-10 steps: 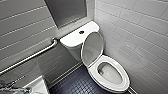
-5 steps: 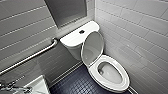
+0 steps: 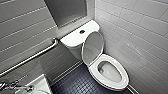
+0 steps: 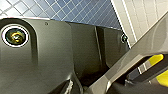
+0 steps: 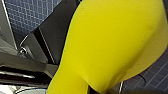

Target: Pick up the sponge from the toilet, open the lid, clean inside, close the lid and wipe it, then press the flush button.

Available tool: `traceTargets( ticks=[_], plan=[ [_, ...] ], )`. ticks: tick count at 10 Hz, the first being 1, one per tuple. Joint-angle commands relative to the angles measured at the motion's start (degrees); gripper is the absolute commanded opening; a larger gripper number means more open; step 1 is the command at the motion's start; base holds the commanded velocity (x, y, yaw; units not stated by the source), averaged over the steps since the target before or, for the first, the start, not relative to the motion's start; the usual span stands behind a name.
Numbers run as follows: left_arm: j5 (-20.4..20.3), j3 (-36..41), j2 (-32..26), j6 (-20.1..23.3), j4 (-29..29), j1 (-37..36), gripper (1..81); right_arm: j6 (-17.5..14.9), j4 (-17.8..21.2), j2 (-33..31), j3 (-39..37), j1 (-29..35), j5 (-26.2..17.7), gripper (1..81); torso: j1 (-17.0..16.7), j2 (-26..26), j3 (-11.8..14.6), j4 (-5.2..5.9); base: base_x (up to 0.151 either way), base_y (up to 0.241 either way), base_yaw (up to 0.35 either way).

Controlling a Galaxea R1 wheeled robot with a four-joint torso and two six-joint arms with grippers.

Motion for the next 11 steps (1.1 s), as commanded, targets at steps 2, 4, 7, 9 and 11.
traceTargets(
  ticks=[2,4,7,9,11],
  plan=[
    [3.11,7.00,-5.97,-3.61,-3.61,-8.02,81.1,-0.44,-1.74,1.09,-2.65,-2.90,-2.53,1.0,-0.15,0.15,1.60,0.00,0.000,0.000,0.000],
    [3.11,8.51,-6.51,-5.11,-5.45,-12.59,81.1,-0.79,-4.53,3.99,-7.83,-5.45,2.73,1.0,-0.33,0.15,2.86,0.00,0.000,0.000,0.000],
    [7.67,8.69,-5.55,-5.11,-11.52,-20.14,81.1,0.00,-6.04,10.32,-17.94,-7.38,3.91,1.0,-0.40,0.18,3.00,0.00,0.000,0.000,0.000],
    [9.52,8.33,-5.10,-5.11,-16.19,-25.34,81.1,0.00,-4.56,13.93,-22.87,-8.26,1.37,1.0,-0.40,0.18,3.00,0.00,0.000,0.000,0.000],
    [12.77,8.25,-4.93,-5.11,-21.28,-31.13,81.1,-6.15,2.57,16.75,-24.64,-9.14,1.18,1.0,-0.40,0.18,3.00,0.00,0.000,0.000,0.000]
  ],
)
